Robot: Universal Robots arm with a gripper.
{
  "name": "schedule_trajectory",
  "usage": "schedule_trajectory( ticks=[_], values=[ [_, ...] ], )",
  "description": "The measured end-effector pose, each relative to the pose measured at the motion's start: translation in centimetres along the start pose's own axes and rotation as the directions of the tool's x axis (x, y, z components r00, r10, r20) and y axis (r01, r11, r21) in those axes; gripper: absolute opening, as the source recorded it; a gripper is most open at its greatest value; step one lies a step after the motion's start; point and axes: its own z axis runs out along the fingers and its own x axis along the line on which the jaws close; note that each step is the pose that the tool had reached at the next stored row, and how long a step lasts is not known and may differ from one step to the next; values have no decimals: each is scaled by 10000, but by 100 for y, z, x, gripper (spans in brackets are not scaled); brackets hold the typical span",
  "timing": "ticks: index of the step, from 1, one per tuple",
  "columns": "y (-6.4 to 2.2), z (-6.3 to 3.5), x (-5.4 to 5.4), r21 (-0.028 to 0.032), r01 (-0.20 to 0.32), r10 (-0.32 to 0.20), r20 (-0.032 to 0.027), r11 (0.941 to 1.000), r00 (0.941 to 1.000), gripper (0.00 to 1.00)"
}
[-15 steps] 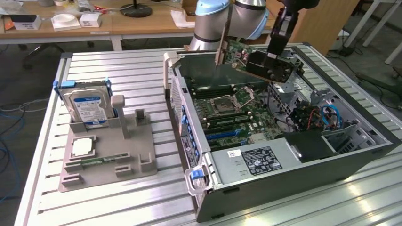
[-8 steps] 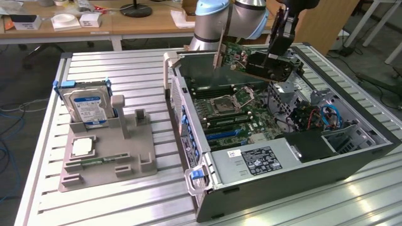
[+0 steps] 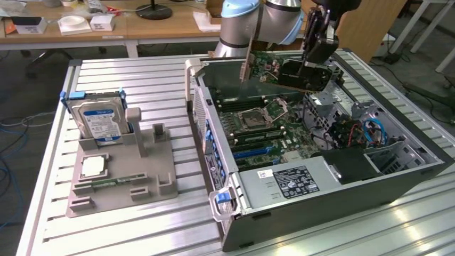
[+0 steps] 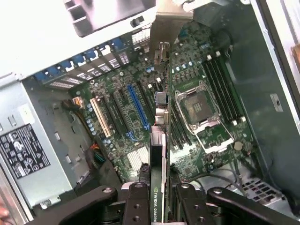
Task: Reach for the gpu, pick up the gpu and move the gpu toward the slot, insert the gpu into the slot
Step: 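Insert the gpu into the slot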
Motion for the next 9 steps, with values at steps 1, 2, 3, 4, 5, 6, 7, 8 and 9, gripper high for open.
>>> schedule_trajectory(
  ticks=[1, 2, 3, 4, 5, 6, 7, 8, 9],
  values=[
    [0, 1, 0, -13, 596, -596, 0, 9982, 9982, 26],
    [0, 3, 3, -19, 911, -911, 4, 9958, 9958, 26],
    [1, 3, 9, -22, 1037, -1037, 2, 9946, 9946, 26],
    [2, 3, 14, -23, 1115, -1115, 0, 9938, 9938, 26],
    [4, 5, 19, -24, 1183, -1183, 2, 9930, 9930, 26],
    [5, 8, 21, -26, 1264, -1264, 3, 9920, 9920, 26],
    [5, 9, 21, -28, 1371, -1371, 1, 9905, 9906, 26],
    [6, 13, 21, -32, 1526, -1526, 1, 9883, 9883, 26],
    [6, 17, 22, -36, 1654, -1654, 5, 9862, 9862, 26]
  ],
)
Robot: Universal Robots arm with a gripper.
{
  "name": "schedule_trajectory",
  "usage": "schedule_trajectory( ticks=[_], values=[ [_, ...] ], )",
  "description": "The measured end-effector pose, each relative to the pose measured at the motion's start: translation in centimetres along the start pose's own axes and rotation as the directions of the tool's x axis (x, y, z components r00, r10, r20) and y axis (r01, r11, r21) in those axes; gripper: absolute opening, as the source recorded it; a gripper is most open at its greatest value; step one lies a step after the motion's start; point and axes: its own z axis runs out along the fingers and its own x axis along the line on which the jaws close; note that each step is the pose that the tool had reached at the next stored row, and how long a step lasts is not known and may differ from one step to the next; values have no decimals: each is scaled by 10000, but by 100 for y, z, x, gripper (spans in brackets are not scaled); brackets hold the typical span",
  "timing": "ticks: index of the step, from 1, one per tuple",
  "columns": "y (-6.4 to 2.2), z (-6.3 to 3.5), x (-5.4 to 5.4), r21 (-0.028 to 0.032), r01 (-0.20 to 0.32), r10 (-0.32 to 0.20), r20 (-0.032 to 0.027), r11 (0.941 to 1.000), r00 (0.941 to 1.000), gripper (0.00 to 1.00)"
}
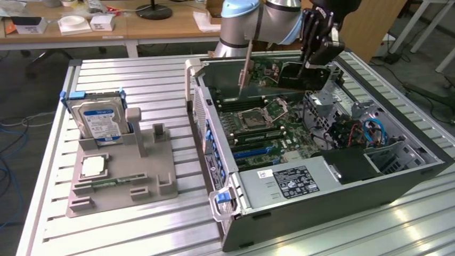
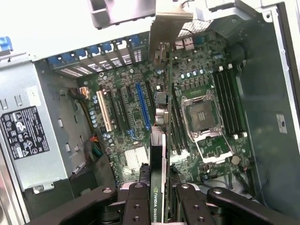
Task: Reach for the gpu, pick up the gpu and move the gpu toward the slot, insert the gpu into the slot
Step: 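Insert the gpu into the slot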
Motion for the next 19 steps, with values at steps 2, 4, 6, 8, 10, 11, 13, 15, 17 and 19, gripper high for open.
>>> schedule_trajectory(
  ticks=[2, 4, 6, 8, 10, 11, 13, 15, 17, 19],
  values=[
    [0, 7, 0, -7, 319, -319, 0, 9995, 9995, 26],
    [0, 13, 0, -13, 611, -611, 2, 9981, 9981, 26],
    [0, 17, 0, -20, 918, -918, 2, 9958, 9958, 26],
    [0, 22, 0, -27, 1251, -1251, 3, 9921, 9921, 26],
    [0, 27, 1, -35, 1597, -1597, 3, 9872, 9872, 26],
    [0, 29, 1, -38, 1757, -1757, 3, 9844, 9844, 26],
    [0, 32, 1, -44, 2016, -2016, 11, 9795, 9795, 26],
    [0, 33, 1, -45, 2098, -2098, 20, 9777, 9777, 26],
    [-1, 33, 1, -46, 2099, -2099, 20, 9777, 9777, 26],
    [-1, 33, 1, -46, 2099, -2099, 21, 9777, 9777, 26]
  ],
)
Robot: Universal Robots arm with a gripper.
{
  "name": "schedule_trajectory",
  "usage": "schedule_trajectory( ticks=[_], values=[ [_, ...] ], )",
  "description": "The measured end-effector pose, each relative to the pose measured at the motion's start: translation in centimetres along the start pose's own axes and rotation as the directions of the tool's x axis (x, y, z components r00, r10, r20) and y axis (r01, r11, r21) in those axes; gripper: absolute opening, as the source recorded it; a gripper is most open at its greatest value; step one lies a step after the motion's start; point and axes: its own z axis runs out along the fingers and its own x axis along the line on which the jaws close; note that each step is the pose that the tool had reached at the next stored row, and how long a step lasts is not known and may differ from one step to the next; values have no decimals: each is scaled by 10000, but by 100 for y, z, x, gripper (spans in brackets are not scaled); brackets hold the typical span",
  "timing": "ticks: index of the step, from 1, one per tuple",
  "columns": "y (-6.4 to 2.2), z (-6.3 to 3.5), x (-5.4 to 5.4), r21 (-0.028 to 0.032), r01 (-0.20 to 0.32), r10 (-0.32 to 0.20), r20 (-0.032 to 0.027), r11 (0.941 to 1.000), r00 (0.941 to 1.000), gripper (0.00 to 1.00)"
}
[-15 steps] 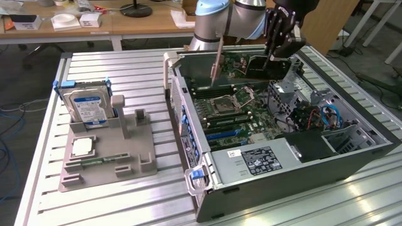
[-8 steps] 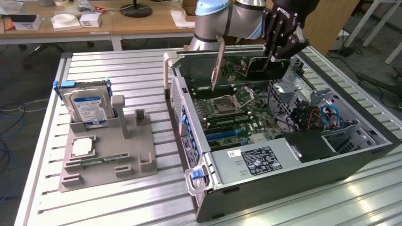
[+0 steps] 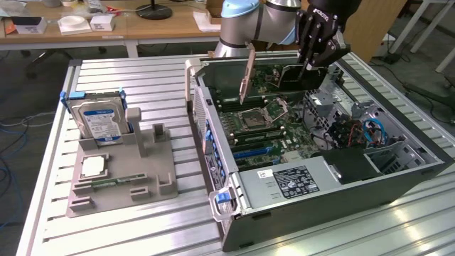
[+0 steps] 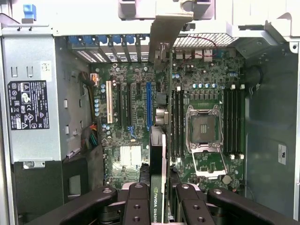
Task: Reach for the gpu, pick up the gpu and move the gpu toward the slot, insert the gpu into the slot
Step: 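Insert the gpu into the slot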
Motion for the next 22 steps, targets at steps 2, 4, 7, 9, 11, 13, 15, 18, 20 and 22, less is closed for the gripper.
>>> schedule_trajectory(
  ticks=[2, 4, 7, 9, 11, 13, 15, 18, 20, 22],
  values=[
    [0, 0, 0, 0, 0, 0, 0, 10000, 10000, 26],
    [0, 0, 0, 0, 0, 0, 0, 10000, 10000, 26],
    [-1, 0, -3, 0, 2, -2, 0, 10000, 10000, 26],
    [0, 0, -3, 0, 23, -23, 1, 10000, 10000, 26],
    [0, 0, -3, -3, 121, -121, 0, 9999, 9999, 26],
    [0, 0, -3, -3, 121, -121, -1, 9999, 9999, 26],
    [2, 0, -3, 51, 121, -121, 0, 9999, 9999, 26],
    [4, 11, -3, 283, 127, -128, 9, 9995, 9999, 26],
    [4, 33, -2, 298, 128, -129, 10, 9995, 9999, 26],
    [3, 71, -1, 300, 129, -129, 11, 9995, 9999, 26]
  ],
)
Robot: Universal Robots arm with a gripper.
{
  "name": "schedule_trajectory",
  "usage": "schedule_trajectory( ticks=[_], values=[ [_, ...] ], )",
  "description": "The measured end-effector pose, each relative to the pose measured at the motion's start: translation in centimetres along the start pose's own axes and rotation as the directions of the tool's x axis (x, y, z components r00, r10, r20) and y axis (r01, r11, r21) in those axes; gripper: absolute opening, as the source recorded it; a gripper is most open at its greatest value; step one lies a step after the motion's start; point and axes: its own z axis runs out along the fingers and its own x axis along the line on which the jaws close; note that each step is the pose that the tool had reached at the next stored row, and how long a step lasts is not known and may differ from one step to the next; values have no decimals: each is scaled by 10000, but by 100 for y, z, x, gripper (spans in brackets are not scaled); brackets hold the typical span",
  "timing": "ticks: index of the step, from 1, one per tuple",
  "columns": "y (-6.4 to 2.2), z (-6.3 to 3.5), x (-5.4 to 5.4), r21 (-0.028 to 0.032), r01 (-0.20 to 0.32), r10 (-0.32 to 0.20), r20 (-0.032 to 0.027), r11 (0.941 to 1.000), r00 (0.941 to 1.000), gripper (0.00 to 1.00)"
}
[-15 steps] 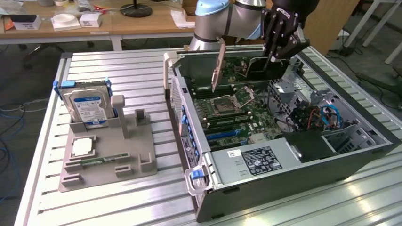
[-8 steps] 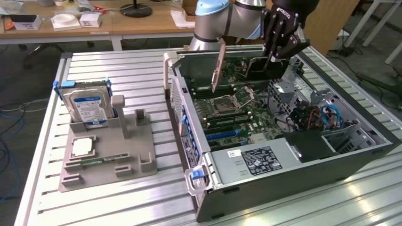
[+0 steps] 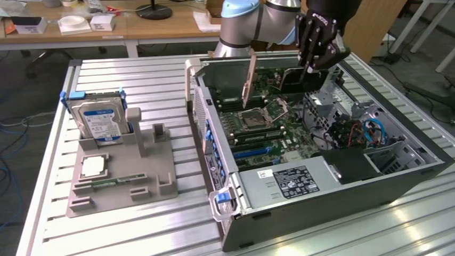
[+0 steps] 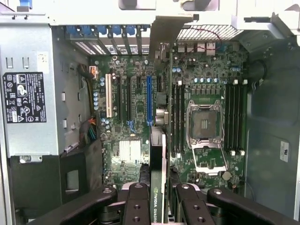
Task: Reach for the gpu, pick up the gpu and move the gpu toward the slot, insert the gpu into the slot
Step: 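Insert the gpu into the slot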
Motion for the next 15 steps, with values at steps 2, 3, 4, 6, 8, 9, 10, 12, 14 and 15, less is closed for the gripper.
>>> schedule_trajectory(
  ticks=[2, 3, 4, 6, 8, 9, 10, 12, 14, 15],
  values=[
    [2, 36, 0, 0, -1, 1, 0, 10000, 10000, 26],
    [3, 54, 1, 0, -1, 1, -1, 10000, 10000, 26],
    [4, 73, 2, 0, -1, 1, 0, 10000, 10000, 26],
    [5, 108, 5, -1, -2, 2, -2, 10000, 10000, 26],
    [6, 144, 27, 0, -2, 2, -1, 10000, 10000, 26],
    [6, 161, 41, 0, -2, 2, -1, 10000, 10000, 26],
    [6, 181, 50, -1, -1, 1, -1, 10000, 10000, 26],
    [7, 216, 52, 0, -3, 3, 1, 10000, 10000, 26],
    [10, 251, 53, -1, -2, 2, 0, 10000, 10000, 26],
    [11, 258, 53, -2, -1, 1, -4, 10000, 10000, 26]
  ],
)
